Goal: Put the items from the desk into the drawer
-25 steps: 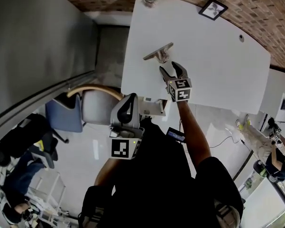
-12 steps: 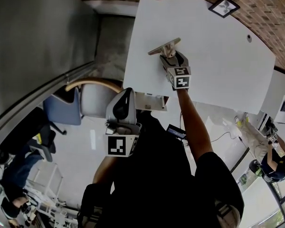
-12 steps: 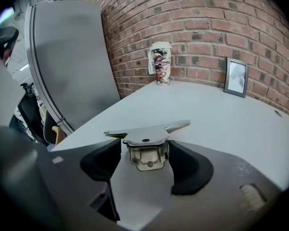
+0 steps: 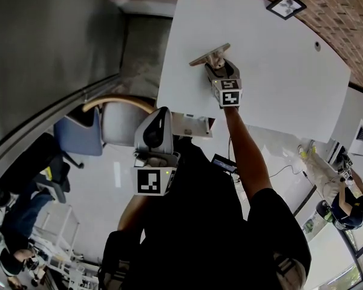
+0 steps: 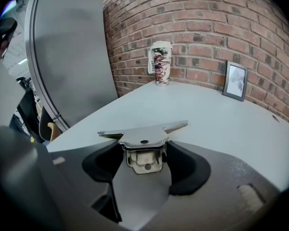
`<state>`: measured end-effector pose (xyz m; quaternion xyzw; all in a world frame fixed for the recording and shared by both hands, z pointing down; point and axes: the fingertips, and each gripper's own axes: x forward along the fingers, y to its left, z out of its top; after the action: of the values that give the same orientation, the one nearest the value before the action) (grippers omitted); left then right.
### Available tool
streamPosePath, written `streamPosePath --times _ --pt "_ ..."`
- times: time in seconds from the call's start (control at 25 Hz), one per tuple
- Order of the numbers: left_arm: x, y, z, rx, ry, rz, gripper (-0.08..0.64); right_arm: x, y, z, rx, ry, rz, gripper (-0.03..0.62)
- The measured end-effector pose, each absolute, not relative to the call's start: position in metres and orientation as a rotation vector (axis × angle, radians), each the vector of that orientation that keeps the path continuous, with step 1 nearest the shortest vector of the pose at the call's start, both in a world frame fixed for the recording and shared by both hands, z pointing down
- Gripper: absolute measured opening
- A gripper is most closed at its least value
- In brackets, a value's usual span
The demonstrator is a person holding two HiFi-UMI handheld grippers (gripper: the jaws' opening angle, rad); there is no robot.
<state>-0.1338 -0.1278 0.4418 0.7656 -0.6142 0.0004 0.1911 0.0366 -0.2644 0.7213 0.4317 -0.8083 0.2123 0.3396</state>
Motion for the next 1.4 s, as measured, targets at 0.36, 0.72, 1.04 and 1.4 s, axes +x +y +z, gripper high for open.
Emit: streamPosePath --times 0.36,0.72,1.04,1.4 --pt "-0.126 -0.113 0.43 2.197 -1.718 -0.002 0.02 0.043 -0.248 0.699 1.161 -2.153 0.621 0.27" --pt "-0.096 -0.086 0.41 2.292 -1.672 -0.026 0.02 0.063 -0.205 0.664 1.199 -2.208 0.645 0.27" --pt "-0.052 -0.045 0.38 2.377 -1.655 -0.062 0.02 0.104 -0.138 0.622 1.261 -2.269 0.664 0.27" --pt "-0.005 0.034 0.353 2.441 -1.647 -0.076 0.02 0.149 -0.05 0.576 1.317 -2.352 0.644 0.27"
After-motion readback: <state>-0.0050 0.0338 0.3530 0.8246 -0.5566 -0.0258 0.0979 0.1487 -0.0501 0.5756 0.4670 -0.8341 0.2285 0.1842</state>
